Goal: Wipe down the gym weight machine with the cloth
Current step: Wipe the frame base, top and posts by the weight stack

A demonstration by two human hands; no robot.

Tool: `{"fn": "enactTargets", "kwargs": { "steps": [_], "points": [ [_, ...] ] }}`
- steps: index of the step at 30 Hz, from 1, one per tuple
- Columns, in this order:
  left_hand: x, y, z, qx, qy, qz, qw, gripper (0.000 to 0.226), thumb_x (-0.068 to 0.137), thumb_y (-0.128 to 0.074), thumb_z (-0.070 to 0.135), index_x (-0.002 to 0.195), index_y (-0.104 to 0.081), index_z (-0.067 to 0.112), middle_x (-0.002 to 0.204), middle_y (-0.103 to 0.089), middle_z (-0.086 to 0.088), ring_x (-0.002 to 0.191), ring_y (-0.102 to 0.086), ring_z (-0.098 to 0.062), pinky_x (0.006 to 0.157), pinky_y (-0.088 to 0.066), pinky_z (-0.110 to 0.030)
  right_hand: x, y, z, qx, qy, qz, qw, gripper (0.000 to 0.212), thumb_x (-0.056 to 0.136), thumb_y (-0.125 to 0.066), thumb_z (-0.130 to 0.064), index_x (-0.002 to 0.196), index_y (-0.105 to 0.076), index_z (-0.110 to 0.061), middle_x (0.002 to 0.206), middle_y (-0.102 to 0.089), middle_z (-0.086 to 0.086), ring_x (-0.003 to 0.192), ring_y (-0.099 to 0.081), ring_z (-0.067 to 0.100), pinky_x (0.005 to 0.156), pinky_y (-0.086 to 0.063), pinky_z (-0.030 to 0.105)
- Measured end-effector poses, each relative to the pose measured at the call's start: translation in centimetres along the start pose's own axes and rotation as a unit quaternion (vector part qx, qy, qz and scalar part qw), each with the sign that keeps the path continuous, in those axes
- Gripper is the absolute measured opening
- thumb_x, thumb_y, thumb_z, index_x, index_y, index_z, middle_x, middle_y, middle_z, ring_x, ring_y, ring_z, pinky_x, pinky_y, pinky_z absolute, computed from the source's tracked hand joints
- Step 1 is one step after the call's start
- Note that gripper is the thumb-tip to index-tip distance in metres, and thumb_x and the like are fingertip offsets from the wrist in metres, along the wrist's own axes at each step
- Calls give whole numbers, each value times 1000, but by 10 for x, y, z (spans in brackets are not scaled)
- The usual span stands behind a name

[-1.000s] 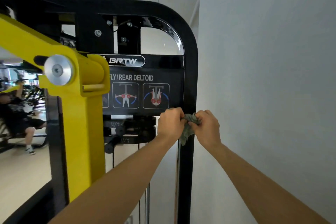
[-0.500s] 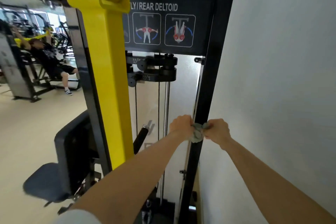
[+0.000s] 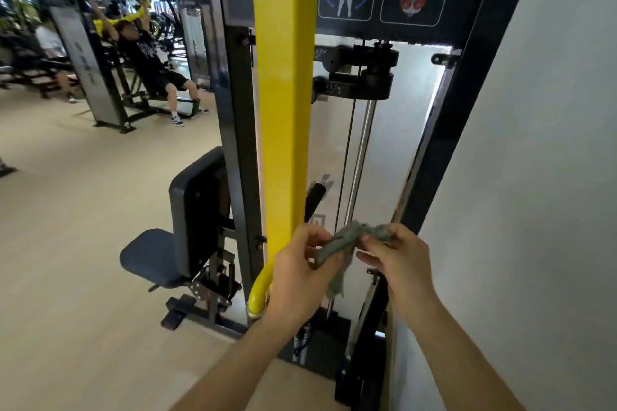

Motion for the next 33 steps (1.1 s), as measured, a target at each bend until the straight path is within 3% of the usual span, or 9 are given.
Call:
{"fn": "enactTargets", "kwargs": {
  "steps": [3, 7, 9, 12, 16, 19, 24, 27, 33],
  "points": [
    [-6, 37, -9, -3, -7, 51, 999, 18, 88, -76, 12, 97, -63, 19, 92, -69, 14, 85, -68, -12, 68, -59, -28, -13, -37, -7, 44, 22, -13, 999, 12, 88, -68, 3, 98, -62, 3, 99, -72, 14, 92, -74, 21, 76, -62, 33],
    [13, 82, -12, 17, -54, 133, 989, 30, 89, -72, 1, 100, -59, 25, 103, -64, 8, 93, -64, -6, 66, -52, -11, -11, -87, -21, 48, 61, 14, 997, 18, 88, -70, 2, 103, -61, -2, 105, -71, 9, 95, -74, 21, 77, -63, 36],
    [30, 99, -18, 55, -87, 147, 984, 32, 87, -71, -4, 101, -61, 23, 103, -58, 8, 95, -61, -4, 72, -50, -10, -9, -108, -19, 16, 100, 31, 994, 27, 87, -75, -5, 110, -62, -10, 110, -69, 3, 98, -72, 21, 76, -63, 38],
    [51, 109, -42, 70, -88, 103, 988, 30, 85, -69, -8, 98, -66, 20, 101, -58, 5, 95, -61, -3, 79, -52, -13, -12, -124, -9, -108, 169, 87, 976, 28, 84, -79, -22, 107, -64, -20, 103, -68, -5, 97, -67, 12, 79, -61, 36],
    [50, 110, -79, 75, -74, 27, 994, 35, 85, -69, -5, 94, -64, 28, 100, -65, 4, 93, -62, 0, 79, -52, -15, -23, -128, 16, -176, 155, 136, 963, 24, 84, -78, -14, 104, -65, -17, 98, -67, -8, 93, -64, 4, 80, -56, 19],
    [42, 107, -112, 66, -29, -33, 997, 33, 86, -68, 0, 96, -67, 31, 102, -69, 3, 96, -65, -8, 85, -58, -35, -27, -132, 47, -206, 112, 136, 963, 20, 85, -76, -6, 94, -63, -18, 88, -65, -8, 86, -65, 8, 72, -52, 12],
    [28, 108, -130, -15, 4, -90, 996, 17, 81, -68, 40, 97, -70, 38, 104, -70, 9, 98, -67, -12, 85, -59, -46, -36, -133, 80, -229, 61, 179, 955, 10, 87, -72, -3, 86, -65, -11, 81, -67, 4, 79, -66, 23, 73, -59, 38],
    [16, 109, -131, -47, -5, -105, 993, 12, 84, -76, 31, 95, -71, 32, 101, -69, 4, 94, -68, -13, 82, -59, -48, -49, -134, 91, -213, 49, 183, 958, 10, 88, -71, -4, 86, -67, -14, 81, -68, 5, 79, -68, 25, 78, -60, 48],
    [-2, 119, -135, -80, 10, -135, 988, 17, 86, -78, 11, 93, -72, 24, 98, -71, 1, 92, -70, -16, 83, -59, -46, -91, -135, 99, -257, 87, 173, 947, 5, 88, -74, -12, 87, -70, -10, 78, -70, 2, 74, -66, 20, 74, -59, 42]
  ]
}}
Point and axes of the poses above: each hand's wrist, its own x-axis towards the middle knuckle, its own y-axis out of the back of the hand, z = x × y, the point moved 5 cm from there along x, towards the middle knuckle
